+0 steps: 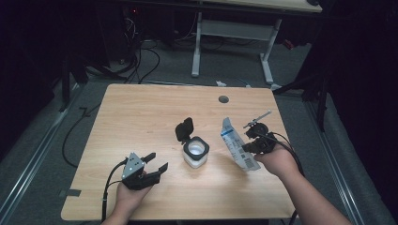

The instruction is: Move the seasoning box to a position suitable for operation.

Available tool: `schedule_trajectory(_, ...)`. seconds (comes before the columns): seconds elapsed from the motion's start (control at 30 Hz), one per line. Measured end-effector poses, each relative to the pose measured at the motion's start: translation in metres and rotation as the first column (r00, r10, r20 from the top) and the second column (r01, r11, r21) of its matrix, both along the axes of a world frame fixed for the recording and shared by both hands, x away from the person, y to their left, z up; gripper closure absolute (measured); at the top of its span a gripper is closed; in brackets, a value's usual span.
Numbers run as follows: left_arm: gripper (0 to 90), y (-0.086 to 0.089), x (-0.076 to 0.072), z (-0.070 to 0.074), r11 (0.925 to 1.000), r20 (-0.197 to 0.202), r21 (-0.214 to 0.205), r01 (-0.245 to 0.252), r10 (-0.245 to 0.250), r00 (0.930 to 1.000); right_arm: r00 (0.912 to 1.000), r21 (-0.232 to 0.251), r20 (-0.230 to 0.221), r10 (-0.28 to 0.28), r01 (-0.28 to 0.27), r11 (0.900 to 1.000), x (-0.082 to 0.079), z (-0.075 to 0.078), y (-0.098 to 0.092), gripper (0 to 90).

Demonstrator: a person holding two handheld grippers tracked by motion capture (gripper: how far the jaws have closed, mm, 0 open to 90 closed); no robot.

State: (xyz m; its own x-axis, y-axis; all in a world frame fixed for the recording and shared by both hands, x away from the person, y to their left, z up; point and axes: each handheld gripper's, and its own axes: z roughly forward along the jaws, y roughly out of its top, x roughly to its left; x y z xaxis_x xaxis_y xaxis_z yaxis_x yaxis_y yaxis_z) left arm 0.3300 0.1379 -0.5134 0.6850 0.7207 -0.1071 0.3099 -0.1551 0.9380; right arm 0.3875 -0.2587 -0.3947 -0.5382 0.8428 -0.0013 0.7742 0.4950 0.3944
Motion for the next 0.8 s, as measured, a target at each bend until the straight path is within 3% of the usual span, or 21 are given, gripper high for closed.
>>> schedule_trajectory(0.3, 35.8, 0.000, 0.000, -0.001, 0.9999, -0.010, 0.010, 0.007, -0.006, 0.9999, 0.9927, 0.075, 0.117, -0.030, 0.021, 0.9970, -0.010, -0.009, -0.011, 90.0)
schedule_trajectory(0.33, 35.8, 0.000, 0.001, -0.001, 0.9999, -0.010, 0.011, 0.008, -0.007, 0.9999, 0.9898, 0.070, 0.140, -0.027, 0.017, 0.9974, -0.012, -0.010, -0.011, 90.0)
schedule_trajectory(0.67, 35.7, -0.002, 0.001, -0.004, 0.9986, -0.029, 0.035, 0.040, -0.039, 0.9988, 0.9655, 0.189, 0.251, -0.071, 0.023, 0.9817, -0.029, -0.019, -0.025, 90.0)
schedule_trajectory(0.8, 35.7, -0.002, 0.000, -0.003, 0.9985, -0.028, 0.028, 0.047, -0.046, 0.9986, 0.9506, 0.216, 0.299, -0.083, 0.017, 0.9762, -0.036, -0.026, -0.028, 90.0)
